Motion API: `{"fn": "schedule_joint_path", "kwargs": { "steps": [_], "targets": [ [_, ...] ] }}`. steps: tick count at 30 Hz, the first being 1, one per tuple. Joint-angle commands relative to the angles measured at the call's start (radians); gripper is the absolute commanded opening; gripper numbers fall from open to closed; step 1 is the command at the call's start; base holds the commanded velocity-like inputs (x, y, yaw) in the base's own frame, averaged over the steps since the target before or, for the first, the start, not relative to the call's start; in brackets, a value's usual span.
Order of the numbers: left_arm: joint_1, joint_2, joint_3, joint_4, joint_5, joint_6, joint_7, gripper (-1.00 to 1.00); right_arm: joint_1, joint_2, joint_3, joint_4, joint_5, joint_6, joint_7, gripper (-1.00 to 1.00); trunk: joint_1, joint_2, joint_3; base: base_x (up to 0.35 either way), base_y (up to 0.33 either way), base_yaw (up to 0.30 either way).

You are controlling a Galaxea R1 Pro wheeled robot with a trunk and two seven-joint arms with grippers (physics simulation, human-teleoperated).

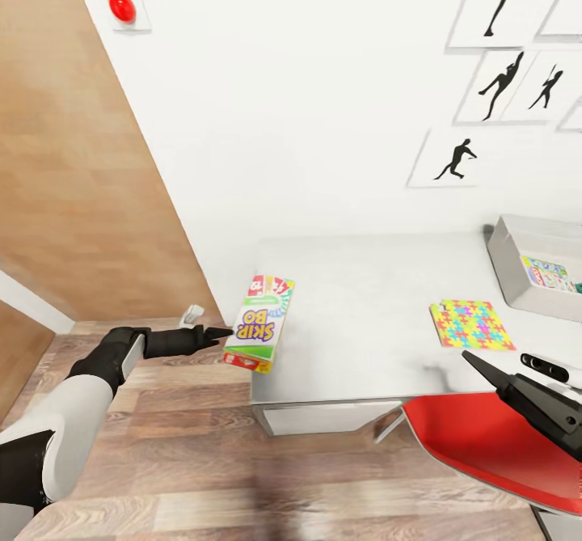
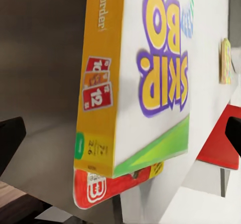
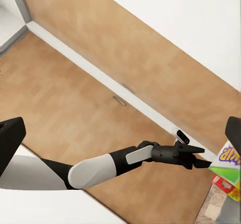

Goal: Put all the toys in the child's room - the three board games (two on the bed and one on the table), the two jigsaw puzzles on the table, and the tennis ball on the table - inside the toy box on the table in the child's room.

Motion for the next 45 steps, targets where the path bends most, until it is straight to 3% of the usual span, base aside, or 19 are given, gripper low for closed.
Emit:
{"fn": "schedule_joint_path", "kwargs": {
  "steps": [1,24,31,45],
  "targets": [
    [-0.001,-0.001,0.007,0.000,-0.008,0.009,-0.006,1.00,-0.001,0.000,0.001,0.000,-0.003,0.009,0.001,1.00,0.001,-0.002,-0.002,0.000,-0.074,0.000],
    [-0.001,0.002,0.007,0.005,-0.008,0.006,-0.006,1.00,-0.001,0.000,0.001,0.000,-0.003,0.008,0.000,1.00,0.001,-0.002,-0.002,0.000,-0.010,0.000],
    [-0.001,0.003,0.008,0.079,-0.008,-0.002,-0.001,1.00,-0.001,0.000,0.001,0.000,-0.003,0.009,0.001,1.00,0.001,-0.002,-0.002,0.000,0.000,0.000],
    [-0.001,0.001,0.007,0.097,-0.008,-0.008,-0.002,1.00,-0.001,0.000,0.001,0.000,-0.003,0.009,0.001,1.00,0.001,-0.002,-0.002,0.000,0.000,0.000]
  ]
}}
